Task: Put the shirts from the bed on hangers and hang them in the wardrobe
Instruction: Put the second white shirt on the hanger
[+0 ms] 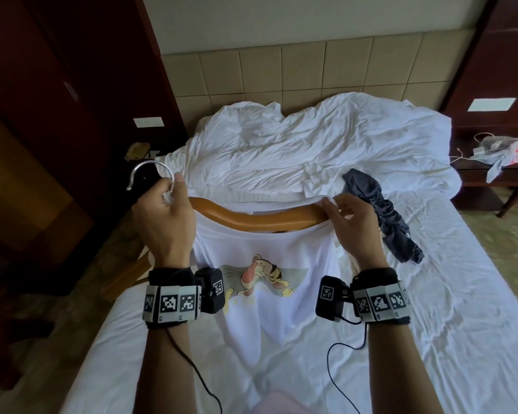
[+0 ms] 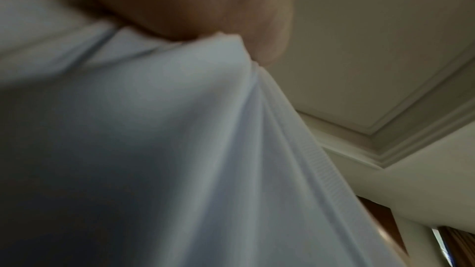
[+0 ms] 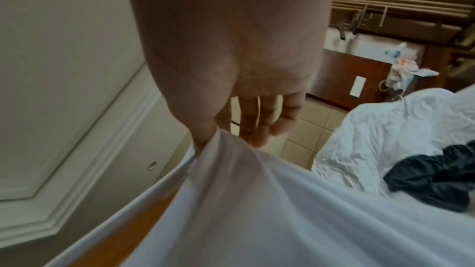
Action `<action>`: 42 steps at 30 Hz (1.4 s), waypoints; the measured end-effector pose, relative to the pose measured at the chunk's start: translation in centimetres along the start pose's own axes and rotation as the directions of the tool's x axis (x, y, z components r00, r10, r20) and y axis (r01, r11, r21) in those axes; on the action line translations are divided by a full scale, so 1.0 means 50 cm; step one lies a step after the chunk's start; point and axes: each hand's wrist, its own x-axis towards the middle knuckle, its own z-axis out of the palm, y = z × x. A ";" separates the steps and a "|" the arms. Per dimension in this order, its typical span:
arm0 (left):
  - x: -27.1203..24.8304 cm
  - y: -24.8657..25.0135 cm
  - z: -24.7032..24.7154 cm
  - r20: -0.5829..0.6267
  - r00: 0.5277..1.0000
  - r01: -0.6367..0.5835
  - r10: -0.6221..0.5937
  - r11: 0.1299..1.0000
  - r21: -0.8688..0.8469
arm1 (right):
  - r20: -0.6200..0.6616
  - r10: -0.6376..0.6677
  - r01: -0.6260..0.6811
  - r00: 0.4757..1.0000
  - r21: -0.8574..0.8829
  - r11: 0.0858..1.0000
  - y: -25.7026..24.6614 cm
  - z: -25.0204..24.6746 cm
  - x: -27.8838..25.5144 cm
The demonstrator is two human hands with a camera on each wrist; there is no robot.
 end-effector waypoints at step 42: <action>-0.094 0.015 0.134 0.235 0.970 0.006 -0.057 0.978 0.209 | 0.440 0.203 -0.480 0.875 0.847 0.231 -0.177 0.132 -0.046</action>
